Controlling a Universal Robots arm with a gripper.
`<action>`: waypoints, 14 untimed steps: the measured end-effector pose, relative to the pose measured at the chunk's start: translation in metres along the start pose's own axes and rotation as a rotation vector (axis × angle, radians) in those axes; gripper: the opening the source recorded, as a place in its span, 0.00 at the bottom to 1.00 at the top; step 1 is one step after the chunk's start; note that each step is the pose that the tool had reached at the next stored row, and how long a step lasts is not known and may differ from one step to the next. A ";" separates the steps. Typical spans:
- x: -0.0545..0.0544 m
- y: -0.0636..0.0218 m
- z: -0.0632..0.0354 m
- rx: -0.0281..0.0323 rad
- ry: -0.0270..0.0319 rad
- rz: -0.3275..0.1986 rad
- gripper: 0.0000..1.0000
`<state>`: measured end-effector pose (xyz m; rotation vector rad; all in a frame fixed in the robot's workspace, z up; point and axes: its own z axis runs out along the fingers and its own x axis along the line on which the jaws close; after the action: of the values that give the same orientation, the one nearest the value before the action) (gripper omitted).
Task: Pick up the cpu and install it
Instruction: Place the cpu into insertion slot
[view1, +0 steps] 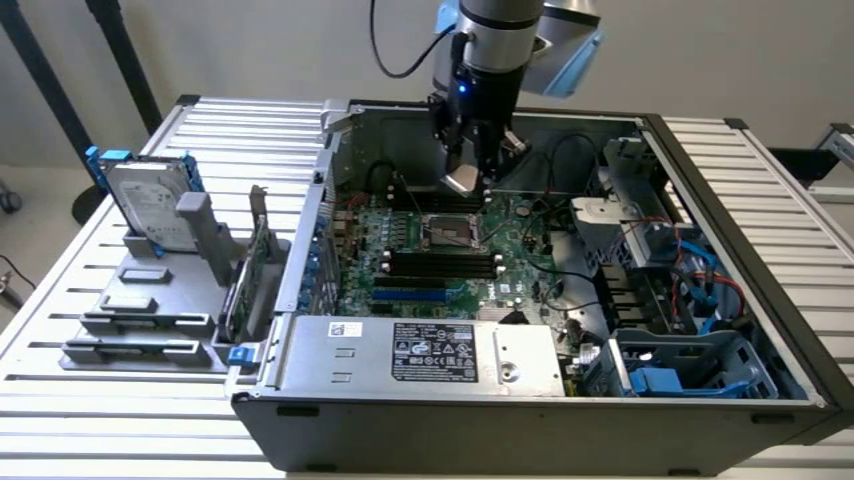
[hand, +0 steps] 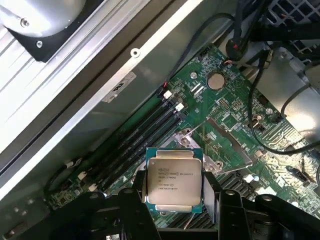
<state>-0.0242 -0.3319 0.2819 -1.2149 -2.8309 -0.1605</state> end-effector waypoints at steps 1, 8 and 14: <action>0.000 -0.0001 0.0008 -0.0017 -0.0013 0.018 0.54; -0.001 -0.0005 0.0071 -0.0134 -0.0105 0.145 0.54; -0.001 -0.0010 0.0134 -0.0235 -0.0183 0.253 0.54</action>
<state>-0.0242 -0.3319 0.2684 -1.5716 -2.6644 -0.1708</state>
